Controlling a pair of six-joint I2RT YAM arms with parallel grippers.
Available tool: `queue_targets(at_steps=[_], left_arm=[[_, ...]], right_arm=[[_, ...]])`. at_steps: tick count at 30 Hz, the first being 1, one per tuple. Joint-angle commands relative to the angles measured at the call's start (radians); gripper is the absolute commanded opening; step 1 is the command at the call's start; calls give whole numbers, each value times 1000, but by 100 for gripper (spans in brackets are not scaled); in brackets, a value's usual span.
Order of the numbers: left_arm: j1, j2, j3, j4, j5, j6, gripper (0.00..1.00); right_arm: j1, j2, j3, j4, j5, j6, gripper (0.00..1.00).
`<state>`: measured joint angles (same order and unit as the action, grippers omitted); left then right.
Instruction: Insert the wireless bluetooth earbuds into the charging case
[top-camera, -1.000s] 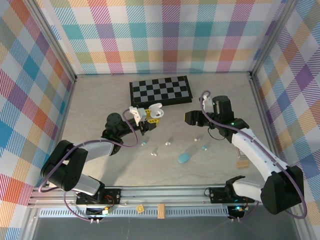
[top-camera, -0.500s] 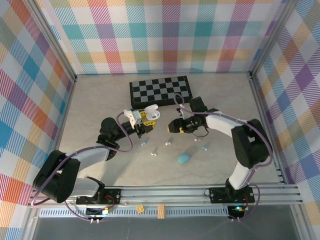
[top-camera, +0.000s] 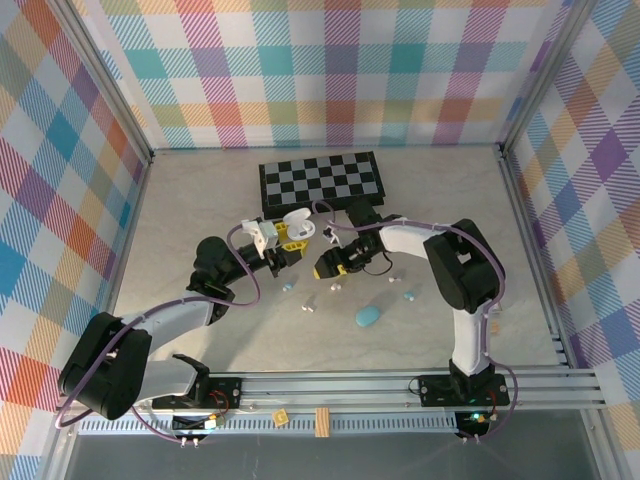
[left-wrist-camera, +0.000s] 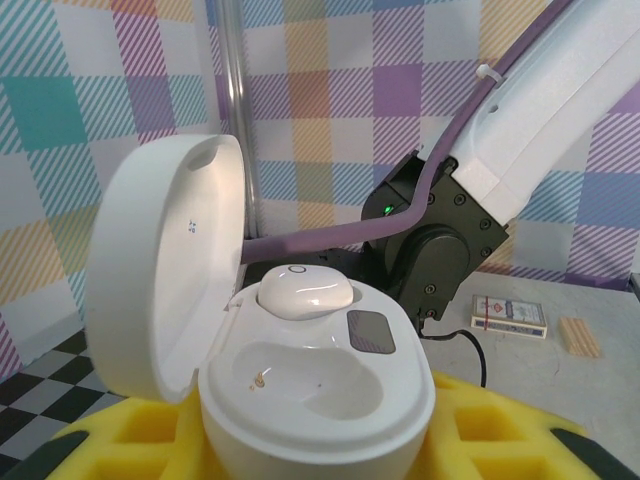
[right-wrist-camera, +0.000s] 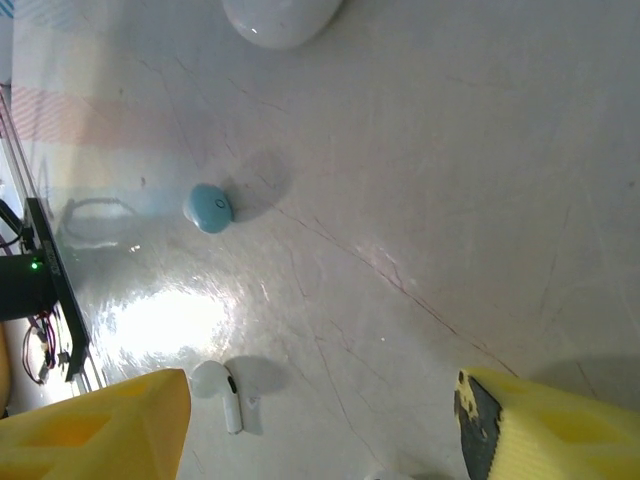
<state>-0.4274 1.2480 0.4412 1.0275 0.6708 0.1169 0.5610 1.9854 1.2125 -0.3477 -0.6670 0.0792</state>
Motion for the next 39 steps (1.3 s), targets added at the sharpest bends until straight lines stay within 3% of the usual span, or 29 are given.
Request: queue_targets(at_steps=[1,13,27,39], left_arm=[[9,-6,7,22,15,-6,37],[9,13,32,29,30,-13,37],[9,12,41,15,31,-14,37],[9,23,40,17,30,-6,37]], right_arm=[[10,33,-1,-52,-13,-50,70],[20,-53,-119,-62,16,-61,58],[23,-79,-128,-98,41,-74,44],[28,-104,-142,-129,63,-96,39]])
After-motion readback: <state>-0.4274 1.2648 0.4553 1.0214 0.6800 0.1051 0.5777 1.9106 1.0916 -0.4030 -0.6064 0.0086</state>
